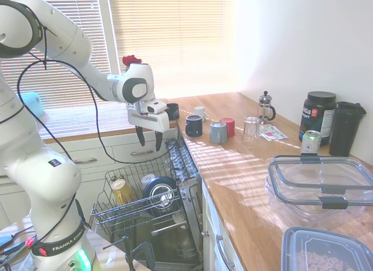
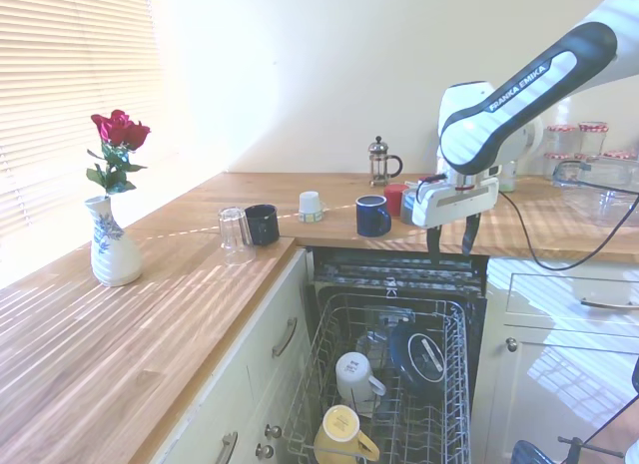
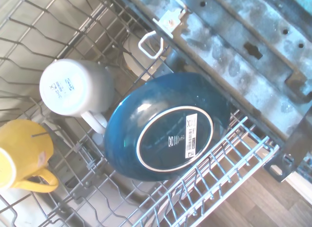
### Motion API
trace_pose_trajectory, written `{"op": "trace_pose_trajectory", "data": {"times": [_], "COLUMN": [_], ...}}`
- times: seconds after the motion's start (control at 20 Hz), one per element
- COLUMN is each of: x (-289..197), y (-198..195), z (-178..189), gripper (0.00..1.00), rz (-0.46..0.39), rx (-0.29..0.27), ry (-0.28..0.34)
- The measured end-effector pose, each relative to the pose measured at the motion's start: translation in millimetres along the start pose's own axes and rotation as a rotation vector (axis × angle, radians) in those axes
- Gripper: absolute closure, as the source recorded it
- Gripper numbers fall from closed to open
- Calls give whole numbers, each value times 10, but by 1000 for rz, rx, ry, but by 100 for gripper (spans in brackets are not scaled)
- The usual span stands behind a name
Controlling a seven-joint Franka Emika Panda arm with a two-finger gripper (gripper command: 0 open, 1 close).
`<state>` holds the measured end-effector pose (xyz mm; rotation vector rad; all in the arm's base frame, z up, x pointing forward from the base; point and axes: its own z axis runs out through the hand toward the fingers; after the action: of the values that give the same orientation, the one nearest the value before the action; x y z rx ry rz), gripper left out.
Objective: Unload the mug from the dish rack
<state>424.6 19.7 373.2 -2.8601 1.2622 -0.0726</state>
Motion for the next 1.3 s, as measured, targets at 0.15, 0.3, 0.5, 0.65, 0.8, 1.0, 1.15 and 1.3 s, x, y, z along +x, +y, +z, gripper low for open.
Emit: {"op": "trace_pose_trajectory", "data": {"times": [0.15, 0.3, 0.5, 0.65, 0.8, 1.0, 1.15, 1.3], "x": [-18, -171, -496, -838, -1127, -1347, -1348, -1268], "y": [-15, -168, -442, -666, -826, -893, -987, -1233], "z": [30, 129, 404, 704, 1016, 1468, 1786, 2014], "gripper": [0, 0, 0, 0, 0, 0, 0, 0], "rz": [-16, -56, -117, -178, -228, -264, -281, -297], "rx": [-7, -18, -35, -55, -61, -72, -88, -95], "ry": [-5, -1, 9, 35, 75, 117, 141, 146]}}
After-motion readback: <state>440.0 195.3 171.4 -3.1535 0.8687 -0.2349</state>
